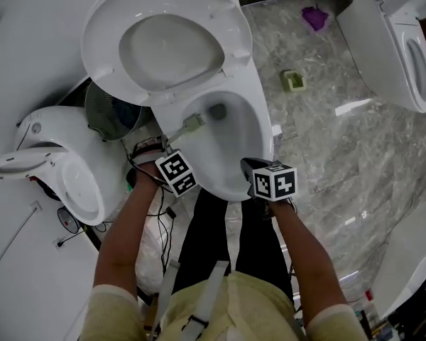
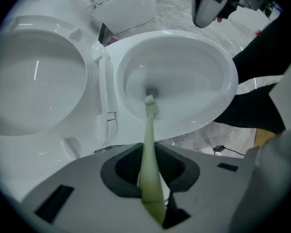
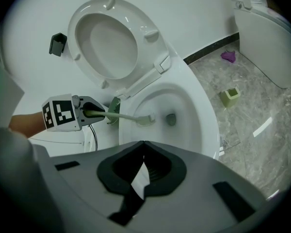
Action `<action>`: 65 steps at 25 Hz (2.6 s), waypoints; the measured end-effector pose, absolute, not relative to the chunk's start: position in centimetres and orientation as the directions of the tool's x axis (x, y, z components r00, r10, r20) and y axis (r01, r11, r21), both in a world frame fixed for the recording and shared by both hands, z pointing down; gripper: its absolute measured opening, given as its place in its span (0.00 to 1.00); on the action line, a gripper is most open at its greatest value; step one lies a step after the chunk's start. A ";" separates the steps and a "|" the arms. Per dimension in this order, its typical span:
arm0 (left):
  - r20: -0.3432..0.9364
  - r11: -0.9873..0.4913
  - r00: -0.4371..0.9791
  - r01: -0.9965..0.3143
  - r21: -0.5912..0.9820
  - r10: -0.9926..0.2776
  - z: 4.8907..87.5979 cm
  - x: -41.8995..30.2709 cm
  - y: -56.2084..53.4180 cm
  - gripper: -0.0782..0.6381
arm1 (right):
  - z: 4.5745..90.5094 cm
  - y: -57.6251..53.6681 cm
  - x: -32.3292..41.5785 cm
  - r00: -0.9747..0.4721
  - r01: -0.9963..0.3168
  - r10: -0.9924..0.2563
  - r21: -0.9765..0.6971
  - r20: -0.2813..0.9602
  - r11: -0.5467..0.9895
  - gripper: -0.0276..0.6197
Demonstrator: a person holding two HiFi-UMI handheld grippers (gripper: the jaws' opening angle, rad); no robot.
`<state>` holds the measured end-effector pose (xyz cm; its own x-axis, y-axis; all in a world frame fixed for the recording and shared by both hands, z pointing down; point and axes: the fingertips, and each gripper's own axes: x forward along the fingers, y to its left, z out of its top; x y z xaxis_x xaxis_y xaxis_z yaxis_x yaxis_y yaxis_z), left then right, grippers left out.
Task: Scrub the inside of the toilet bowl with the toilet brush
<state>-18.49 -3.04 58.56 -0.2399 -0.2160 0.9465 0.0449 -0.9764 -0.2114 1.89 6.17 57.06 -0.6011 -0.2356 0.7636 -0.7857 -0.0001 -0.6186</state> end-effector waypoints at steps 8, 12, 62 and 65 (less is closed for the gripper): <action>0.954 -0.967 -0.168 -0.017 -0.253 -0.246 55.2 -16.7 -3.5 0.22 | 54.1 5.7 4.1 -0.593 -0.776 -0.305 -0.630 0.745 -0.030 0.07; 0.958 -0.963 -0.136 -0.065 -0.262 -0.251 52.9 -16.2 -2.8 0.22 | 52.0 6.0 5.0 -0.589 -0.785 -0.310 -0.620 0.746 -0.001 0.07; 0.851 -0.875 0.274 -0.332 -0.353 -0.447 27.8 -14.2 5.7 0.22 | 28.8 5.2 3.2 -0.595 -0.799 -0.453 -0.431 0.664 0.419 0.06; 0.846 -0.870 0.280 -0.346 -0.352 -0.454 27.2 -14.1 5.9 0.22 | 28.1 5.2 2.8 -0.607 -0.790 -0.452 -0.433 0.654 0.435 0.06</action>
